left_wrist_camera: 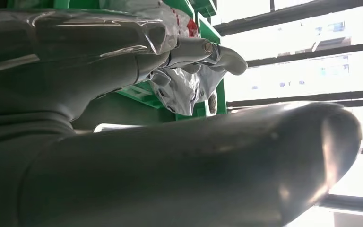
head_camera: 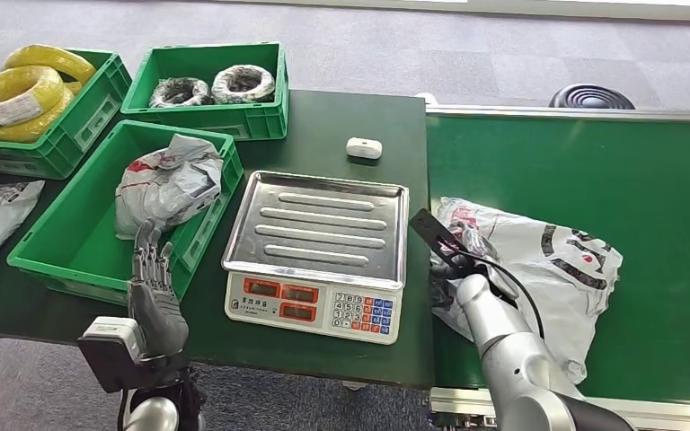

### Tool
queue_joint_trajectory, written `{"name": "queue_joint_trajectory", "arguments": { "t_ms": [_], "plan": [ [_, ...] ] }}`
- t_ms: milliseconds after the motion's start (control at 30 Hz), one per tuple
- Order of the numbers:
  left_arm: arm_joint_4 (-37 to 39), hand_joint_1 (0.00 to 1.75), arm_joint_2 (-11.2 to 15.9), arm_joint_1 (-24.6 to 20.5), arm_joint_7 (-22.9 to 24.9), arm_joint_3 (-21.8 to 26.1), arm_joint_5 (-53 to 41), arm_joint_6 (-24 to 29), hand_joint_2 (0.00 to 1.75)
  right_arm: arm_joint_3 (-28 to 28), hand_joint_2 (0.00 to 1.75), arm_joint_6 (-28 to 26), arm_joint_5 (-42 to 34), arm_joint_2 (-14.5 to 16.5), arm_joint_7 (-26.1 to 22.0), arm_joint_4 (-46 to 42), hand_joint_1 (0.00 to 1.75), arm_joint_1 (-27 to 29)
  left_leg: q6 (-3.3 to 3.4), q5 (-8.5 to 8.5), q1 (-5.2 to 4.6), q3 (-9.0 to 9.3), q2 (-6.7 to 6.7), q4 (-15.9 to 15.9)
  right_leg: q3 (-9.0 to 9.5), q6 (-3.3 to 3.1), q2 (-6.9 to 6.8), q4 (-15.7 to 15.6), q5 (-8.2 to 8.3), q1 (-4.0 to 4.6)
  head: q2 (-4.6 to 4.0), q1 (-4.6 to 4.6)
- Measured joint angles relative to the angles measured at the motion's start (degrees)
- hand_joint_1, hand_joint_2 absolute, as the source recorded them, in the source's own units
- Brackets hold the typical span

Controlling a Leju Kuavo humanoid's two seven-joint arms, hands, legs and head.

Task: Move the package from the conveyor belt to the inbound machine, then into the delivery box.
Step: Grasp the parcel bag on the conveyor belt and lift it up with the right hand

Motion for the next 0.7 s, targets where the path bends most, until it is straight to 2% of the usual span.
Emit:
{"name": "queue_joint_trajectory", "arguments": {
  "t_ms": [167, 300, 700],
  "plan": [
    [-1.11, 0.0, -0.6, 0.54, 0.36, 0.91, -0.5, -0.14, 0.0, 2.42, 1.75, -0.29, 0.31, 1.35, 0.69, -1.68, 1.64, 0.59, 0.0, 0.0, 0.0, 0.03, 0.02, -0.01, 0.01, -0.01, 0.02, 0.0, 0.0, 0.0, 0.0, 0.0],
    [-1.46, 0.0, -0.84, 0.74, 0.36, 1.26, -0.56, -0.16, 0.0, 3.34, 1.75, -0.29, 0.41, 1.82, 0.7, -2.22, 1.75, 0.69, 0.0, 0.01, 0.0, 0.02, -0.03, -0.01, 0.04, 0.0, -0.01, 0.0, 0.0, 0.0, 0.0, 0.01],
    [-3.41, 0.0, -1.74, 1.6, 1.1, 2.33, -1.79, -0.51, 0.0, 5.7, 1.75, -1.61, -1.37, 1.89, 1.62, -5.1, 1.75, 1.01, 0.0, 0.01, -0.01, 0.02, -0.02, 0.0, 0.02, 0.0, 0.0, 0.0, 0.0, -0.01, 0.0, 0.0]
  ]
}}
